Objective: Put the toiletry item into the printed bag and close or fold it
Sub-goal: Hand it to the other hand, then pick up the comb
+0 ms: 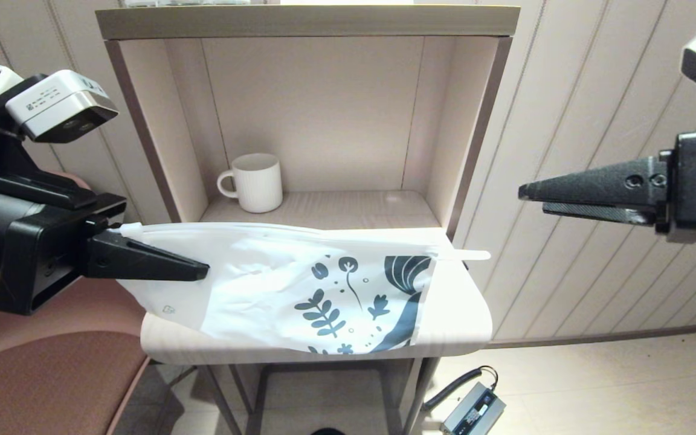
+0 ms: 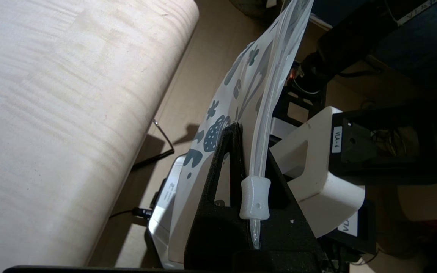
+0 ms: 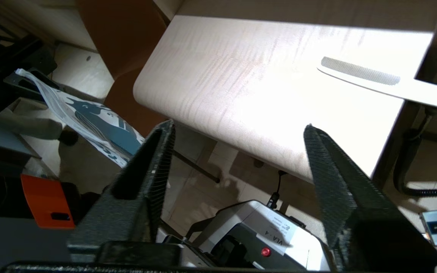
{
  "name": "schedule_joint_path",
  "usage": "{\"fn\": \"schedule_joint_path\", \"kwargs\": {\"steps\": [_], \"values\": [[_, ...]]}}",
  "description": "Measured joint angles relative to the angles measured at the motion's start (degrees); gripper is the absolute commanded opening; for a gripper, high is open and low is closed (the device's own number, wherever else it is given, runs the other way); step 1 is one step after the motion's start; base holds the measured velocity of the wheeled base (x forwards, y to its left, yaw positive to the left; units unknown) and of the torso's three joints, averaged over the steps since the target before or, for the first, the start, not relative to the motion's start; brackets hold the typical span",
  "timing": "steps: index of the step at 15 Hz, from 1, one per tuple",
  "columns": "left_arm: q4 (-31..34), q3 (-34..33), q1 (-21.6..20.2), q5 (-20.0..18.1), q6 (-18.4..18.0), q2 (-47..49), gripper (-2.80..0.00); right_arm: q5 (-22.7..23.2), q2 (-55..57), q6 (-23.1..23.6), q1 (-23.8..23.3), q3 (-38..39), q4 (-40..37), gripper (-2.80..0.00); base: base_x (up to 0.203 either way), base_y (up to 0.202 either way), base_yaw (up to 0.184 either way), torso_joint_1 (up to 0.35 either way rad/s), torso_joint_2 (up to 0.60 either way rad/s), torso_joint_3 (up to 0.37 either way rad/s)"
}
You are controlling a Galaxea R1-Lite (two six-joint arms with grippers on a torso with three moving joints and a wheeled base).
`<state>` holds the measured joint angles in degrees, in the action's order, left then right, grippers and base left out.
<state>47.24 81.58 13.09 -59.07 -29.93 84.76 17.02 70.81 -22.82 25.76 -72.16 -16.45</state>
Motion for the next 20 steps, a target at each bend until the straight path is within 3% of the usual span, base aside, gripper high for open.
{"fn": "schedule_joint_path", "kwargs": {"steps": [3, 6, 10, 16, 17, 18, 20], "values": [[0.1, -0.2, -1.2, 0.0, 0.2, -0.2, -2.8, -0.1, -1.3, -5.5, -2.3, 2.5, 0.3, -2.8, 0.0, 0.0, 0.0, 0.0, 0.0, 0.0], [0.0, -0.8, -2.0, 0.0, 0.2, -0.5, -2.8, -0.6, -1.0, -13.6, -6.2, 4.9, 5.6, -2.8, 0.0, 0.0, 0.0, 0.0, 0.0, 0.0], [0.0, -1.7, -2.1, 0.0, 0.2, -0.8, -2.8, -5.6, -0.6, -26.5, -10.7, 10.3, 12.0, -2.8, 0.0, 0.0, 0.0, 0.0, 0.0, 0.0], [-0.1, -2.7, -2.1, 0.0, 0.2, -0.8, -2.8, -6.3, -1.2, -31.4, -14.9, 23.0, 12.3, -2.8, 0.0, 0.0, 0.0, 0.0, 0.0, 0.0], [-0.1, -2.7, -2.1, 0.0, 0.2, -0.8, -2.8, -6.3, -1.2, -31.4, -15.2, 24.3, 12.3, -1.06, 0.0, 0.0, 0.0, 0.0, 0.0, 0.0], [-0.2, -2.9, -2.1, 0.0, 0.2, -0.8, -2.8, -6.3, -1.3, -31.3, -15.3, 25.4, 12.3, 0.0, 0.0, 0.0, 0.0, 0.0, 0.0, 0.0], [-0.8, -3.5, -2.1, 0.0, 0.2, -0.8, -2.8, -6.2, -1.1, -31.1, -15.3, 27.1, 12.3, 0.0, 0.0, 0.0, 0.0, 0.0, 0.0, 0.0]]}}
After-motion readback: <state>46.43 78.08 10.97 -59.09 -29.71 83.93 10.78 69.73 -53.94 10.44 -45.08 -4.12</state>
